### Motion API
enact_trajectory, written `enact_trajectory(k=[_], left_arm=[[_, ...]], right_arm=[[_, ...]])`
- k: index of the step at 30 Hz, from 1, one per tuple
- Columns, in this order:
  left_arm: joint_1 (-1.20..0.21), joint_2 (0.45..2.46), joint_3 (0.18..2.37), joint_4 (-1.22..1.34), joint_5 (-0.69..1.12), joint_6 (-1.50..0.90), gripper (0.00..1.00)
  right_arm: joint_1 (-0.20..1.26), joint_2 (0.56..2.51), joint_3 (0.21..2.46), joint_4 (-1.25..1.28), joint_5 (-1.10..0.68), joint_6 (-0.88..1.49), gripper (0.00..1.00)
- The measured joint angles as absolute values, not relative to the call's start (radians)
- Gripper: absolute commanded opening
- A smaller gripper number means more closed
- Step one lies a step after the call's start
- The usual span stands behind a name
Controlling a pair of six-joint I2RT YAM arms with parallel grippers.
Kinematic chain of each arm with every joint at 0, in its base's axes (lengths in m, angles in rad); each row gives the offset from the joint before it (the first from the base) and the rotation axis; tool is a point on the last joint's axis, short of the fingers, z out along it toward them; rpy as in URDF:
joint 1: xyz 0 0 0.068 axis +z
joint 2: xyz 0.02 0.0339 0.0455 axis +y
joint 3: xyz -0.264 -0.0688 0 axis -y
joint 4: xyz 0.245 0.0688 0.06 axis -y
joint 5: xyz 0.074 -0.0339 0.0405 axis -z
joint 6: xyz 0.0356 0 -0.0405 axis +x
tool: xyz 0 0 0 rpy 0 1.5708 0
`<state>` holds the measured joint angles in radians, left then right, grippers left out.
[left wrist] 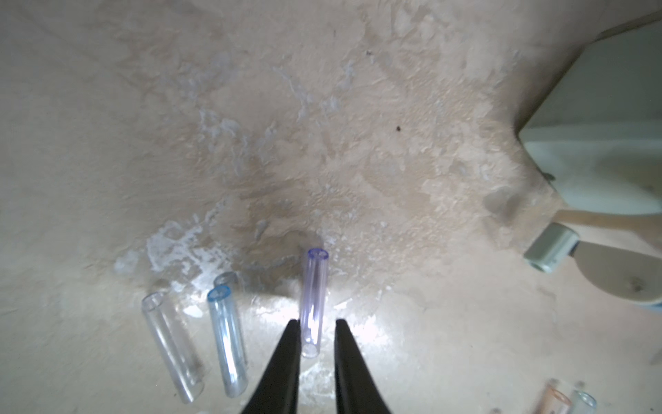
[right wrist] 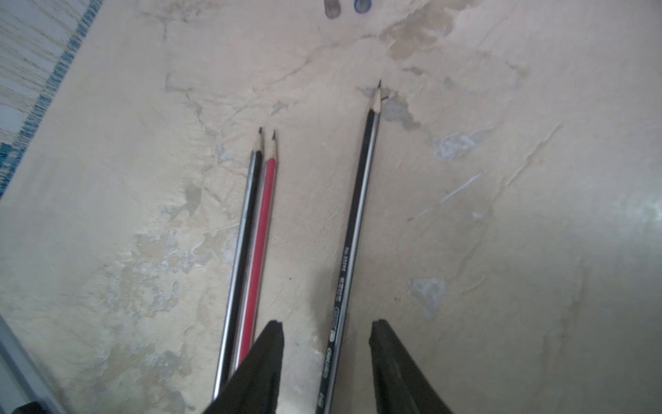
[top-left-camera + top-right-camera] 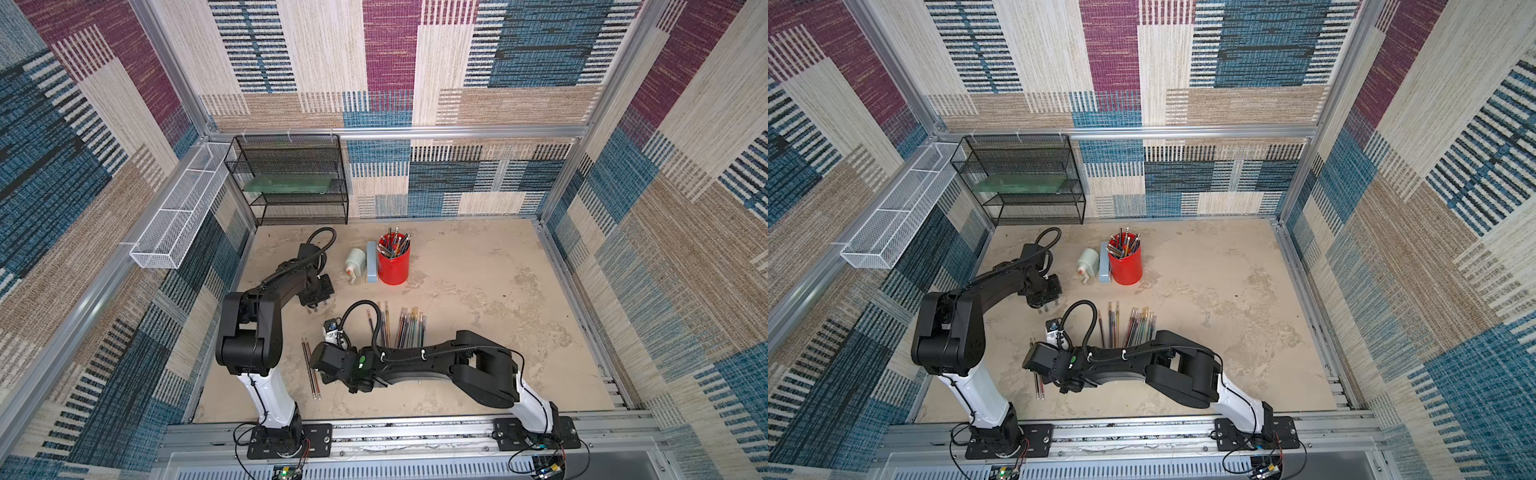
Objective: Remove the protective cover of the pencils
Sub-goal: Adjust the pencil at the center of the board.
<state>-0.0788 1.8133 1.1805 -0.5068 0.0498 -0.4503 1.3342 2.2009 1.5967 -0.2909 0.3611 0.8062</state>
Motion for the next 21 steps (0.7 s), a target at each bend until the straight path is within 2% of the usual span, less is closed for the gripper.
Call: enact_trajectory(k=[8, 15, 21], left_arm=[[-0.079, 1.679, 1.047, -0.406, 0.029, -0.45, 0.31], [-0.079, 1.569, 0.939, -0.317, 0.009, -0.455, 0.32], [-0.079, 1.476, 0.85, -0.251, -0.002, -0.47, 0.36]], right_arm=[[1.316, 2.064, 1.475, -0.288, 0.434, 0.796, 0.48], [1.256, 1.94, 1.298, -0.278, 0.5, 0.808, 0.51], [1.206, 1.936, 1.271, -0.283, 0.526, 0.815, 0.47]])
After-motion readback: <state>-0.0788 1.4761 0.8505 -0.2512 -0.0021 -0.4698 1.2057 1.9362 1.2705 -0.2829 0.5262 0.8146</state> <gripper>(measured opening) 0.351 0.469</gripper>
